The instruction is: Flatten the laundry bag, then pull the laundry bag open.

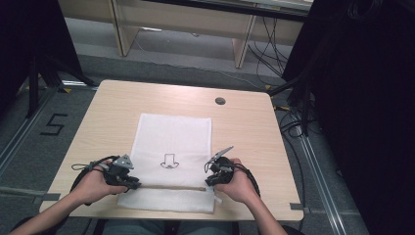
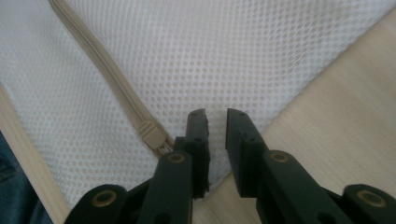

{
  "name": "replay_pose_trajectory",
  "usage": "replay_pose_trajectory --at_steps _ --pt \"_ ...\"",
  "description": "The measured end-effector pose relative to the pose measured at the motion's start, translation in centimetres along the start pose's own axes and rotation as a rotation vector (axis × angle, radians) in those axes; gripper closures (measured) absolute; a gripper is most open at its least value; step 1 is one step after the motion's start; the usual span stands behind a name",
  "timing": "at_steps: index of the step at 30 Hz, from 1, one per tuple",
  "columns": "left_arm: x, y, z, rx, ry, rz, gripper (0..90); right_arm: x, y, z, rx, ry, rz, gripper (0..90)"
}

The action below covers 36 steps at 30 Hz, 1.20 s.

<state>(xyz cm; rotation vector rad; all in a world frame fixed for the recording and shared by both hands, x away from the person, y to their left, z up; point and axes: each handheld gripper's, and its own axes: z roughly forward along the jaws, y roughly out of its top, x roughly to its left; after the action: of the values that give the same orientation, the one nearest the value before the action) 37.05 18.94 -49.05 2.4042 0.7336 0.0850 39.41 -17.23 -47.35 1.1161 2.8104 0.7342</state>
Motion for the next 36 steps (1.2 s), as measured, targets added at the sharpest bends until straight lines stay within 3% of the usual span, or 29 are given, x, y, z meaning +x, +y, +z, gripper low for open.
replay_pose_trajectory --at_steps 1,2,6,7,11,14,15,16,18,21,24,29,33,36 --pt "-0.2 0.1 0.1 -0.062 -0.002 -0.038 70.1 -0.1 0.0 -0.2 -0.019 0.001 0.006 76.9" --pt "-0.2 0.2 0.2 -0.087 -0.002 -0.051 67.3 -0.3 -0.2 -0.6 -0.038 0.000 0.010 75.5" --pt "-0.2 0.8 0.3 -0.175 0.000 0.002 56.5 -0.8 -0.5 -1.0 -0.079 -0.009 0.040 73.2" --pt "-0.3 0.8 0.5 -0.188 -0.001 -0.008 54.0 -0.8 -0.6 -1.1 -0.082 -0.011 0.044 72.9" --pt "-0.3 0.7 0.6 -0.207 0.018 0.006 47.2 -0.7 -0.6 -1.3 -0.102 -0.019 0.023 71.3" --pt "-0.2 0.6 0.4 -0.226 0.005 -0.010 44.3 -0.6 -0.5 -1.5 -0.115 -0.031 0.023 71.0" --pt "-0.2 0.5 0.4 -0.243 -0.005 -0.033 43.6 -0.7 -0.5 -1.5 -0.116 -0.032 0.027 70.6" --pt "-0.1 0.5 0.4 -0.247 -0.006 -0.029 42.2 -0.5 -0.5 -1.5 -0.108 -0.031 0.057 69.8" --pt "0.0 0.4 0.3 -0.244 0.000 -0.018 42.2 -0.8 -0.5 -1.5 -0.117 -0.036 0.031 69.8" --pt "0.0 0.5 0.4 -0.260 -0.008 -0.047 41.4 -0.8 -0.5 -1.5 -0.092 -0.027 0.022 74.7" --pt "-0.1 0.7 0.6 -0.289 -0.004 -0.059 38.4 -0.7 -0.5 -1.9 -0.074 -0.021 -0.028 83.8" --pt "-0.2 0.8 0.7 -0.304 0.006 -0.065 39.6 -0.7 -0.7 -2.5 -0.055 0.000 0.018 89.5" --pt "-0.5 0.8 0.7 -0.315 0.000 -0.038 42.9 -0.5 -1.0 -2.5 0.009 0.013 0.036 90.0" --pt "-0.6 0.9 0.6 -0.308 0.013 -0.021 43.3 0.1 -1.0 -2.5 0.026 0.039 0.058 90.0"
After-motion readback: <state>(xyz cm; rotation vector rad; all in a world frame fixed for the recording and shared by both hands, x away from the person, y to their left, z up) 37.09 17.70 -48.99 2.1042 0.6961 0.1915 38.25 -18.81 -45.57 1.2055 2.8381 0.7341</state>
